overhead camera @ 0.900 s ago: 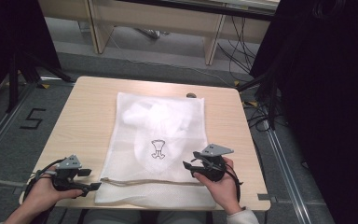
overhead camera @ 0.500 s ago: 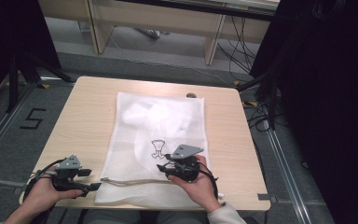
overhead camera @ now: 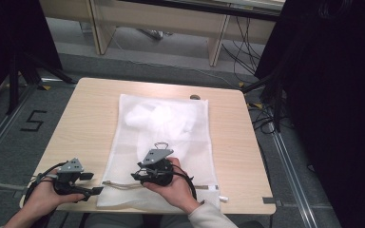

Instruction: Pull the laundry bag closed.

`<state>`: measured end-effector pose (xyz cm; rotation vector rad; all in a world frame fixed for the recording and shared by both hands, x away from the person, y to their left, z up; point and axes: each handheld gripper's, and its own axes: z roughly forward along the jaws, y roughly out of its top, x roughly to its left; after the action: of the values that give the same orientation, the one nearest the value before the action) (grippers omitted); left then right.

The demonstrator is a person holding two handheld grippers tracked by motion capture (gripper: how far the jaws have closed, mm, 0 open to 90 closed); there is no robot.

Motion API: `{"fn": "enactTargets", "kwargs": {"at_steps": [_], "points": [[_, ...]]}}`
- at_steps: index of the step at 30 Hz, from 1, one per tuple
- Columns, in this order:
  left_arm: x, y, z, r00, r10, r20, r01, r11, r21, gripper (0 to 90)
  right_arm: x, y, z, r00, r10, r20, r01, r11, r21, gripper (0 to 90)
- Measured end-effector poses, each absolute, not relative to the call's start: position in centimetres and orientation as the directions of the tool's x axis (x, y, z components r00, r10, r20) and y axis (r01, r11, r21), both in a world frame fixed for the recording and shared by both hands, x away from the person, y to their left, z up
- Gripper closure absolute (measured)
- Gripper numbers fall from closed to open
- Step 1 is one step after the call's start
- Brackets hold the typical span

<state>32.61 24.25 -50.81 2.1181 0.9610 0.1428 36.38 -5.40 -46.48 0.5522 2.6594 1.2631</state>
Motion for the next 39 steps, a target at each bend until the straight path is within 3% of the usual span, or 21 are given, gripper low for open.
{"fn": "enactTargets", "kwargs": {"at_steps": [17, 39], "points": [[32.6, 24.3, -50.9, 0.701, 0.68, -0.216, 0.596, -0.393, 0.7, 28.1, 37.1, -0.8, -47.4, -0.945, 0.319, 0.071, 0.264, 0.621, 0.738, 59.6], [32.6, 24.3, -50.9, 0.702, 0.677, -0.221, 0.601, -0.396, 0.695, 28.1, 37.3, 1.6, -48.0, -0.952, 0.29, 0.095, 0.272, 0.663, 0.698, 64.0]]}}
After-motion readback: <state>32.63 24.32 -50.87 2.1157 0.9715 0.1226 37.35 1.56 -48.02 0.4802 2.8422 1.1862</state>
